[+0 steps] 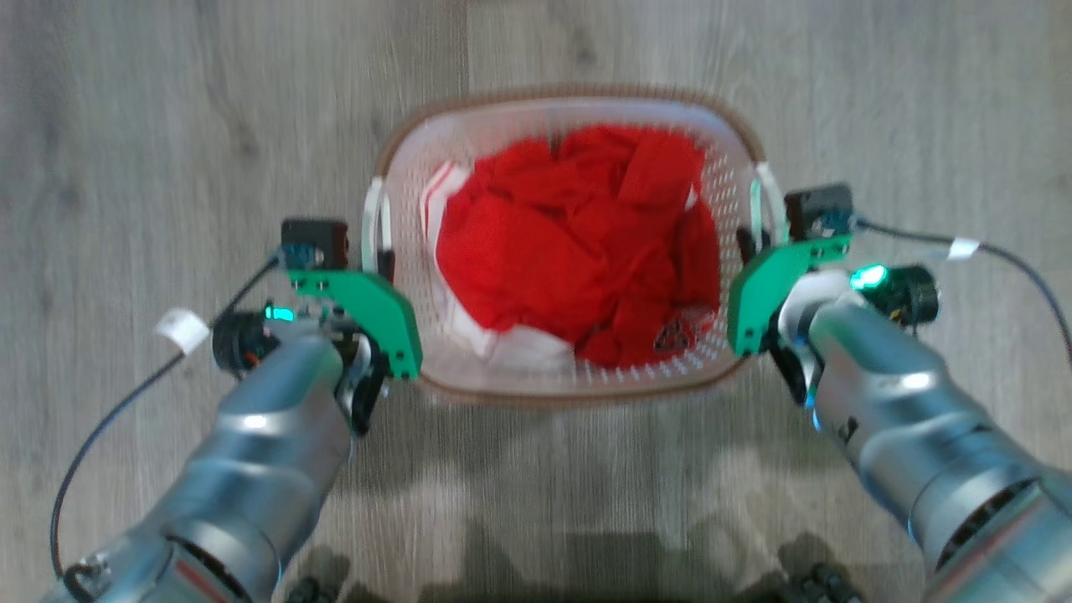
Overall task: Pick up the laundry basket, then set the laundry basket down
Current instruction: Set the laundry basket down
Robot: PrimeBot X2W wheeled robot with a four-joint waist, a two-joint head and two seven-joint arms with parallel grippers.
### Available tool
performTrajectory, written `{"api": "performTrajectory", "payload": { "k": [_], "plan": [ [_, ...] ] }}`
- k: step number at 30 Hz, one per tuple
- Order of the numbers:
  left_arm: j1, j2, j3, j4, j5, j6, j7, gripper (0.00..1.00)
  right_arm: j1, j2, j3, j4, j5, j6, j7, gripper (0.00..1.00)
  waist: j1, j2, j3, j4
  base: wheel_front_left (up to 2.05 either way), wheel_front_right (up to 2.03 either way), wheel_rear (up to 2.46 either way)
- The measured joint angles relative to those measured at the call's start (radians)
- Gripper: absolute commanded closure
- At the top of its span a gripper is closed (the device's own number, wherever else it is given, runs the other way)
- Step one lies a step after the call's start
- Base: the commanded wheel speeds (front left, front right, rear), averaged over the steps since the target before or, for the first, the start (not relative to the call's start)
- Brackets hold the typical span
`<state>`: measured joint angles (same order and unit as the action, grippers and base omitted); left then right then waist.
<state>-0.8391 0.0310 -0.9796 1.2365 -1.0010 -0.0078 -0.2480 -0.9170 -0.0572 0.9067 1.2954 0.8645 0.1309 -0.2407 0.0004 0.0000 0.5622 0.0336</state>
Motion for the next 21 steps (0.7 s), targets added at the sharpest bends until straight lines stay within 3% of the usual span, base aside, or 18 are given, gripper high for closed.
{"api": "performTrajectory", "payload": {
  "k": [10,21],
  "plan": [
    [-0.068,0.005,0.077,-0.060,0.090,0.018,0.000,1.00,-0.062,-0.009,-0.166,0.000,-0.161,0.000,-0.008,1.00,-0.0001,0.0000,0.199,0.024,0.00,0.00,0.00],
    [-0.113,-0.002,0.149,-0.089,0.188,0.018,0.000,1.00,-0.104,-0.009,-0.363,-0.003,-0.362,0.000,-0.009,1.00,-0.0002,0.0000,0.312,0.048,0.00,0.00,0.00]
  ]
}}
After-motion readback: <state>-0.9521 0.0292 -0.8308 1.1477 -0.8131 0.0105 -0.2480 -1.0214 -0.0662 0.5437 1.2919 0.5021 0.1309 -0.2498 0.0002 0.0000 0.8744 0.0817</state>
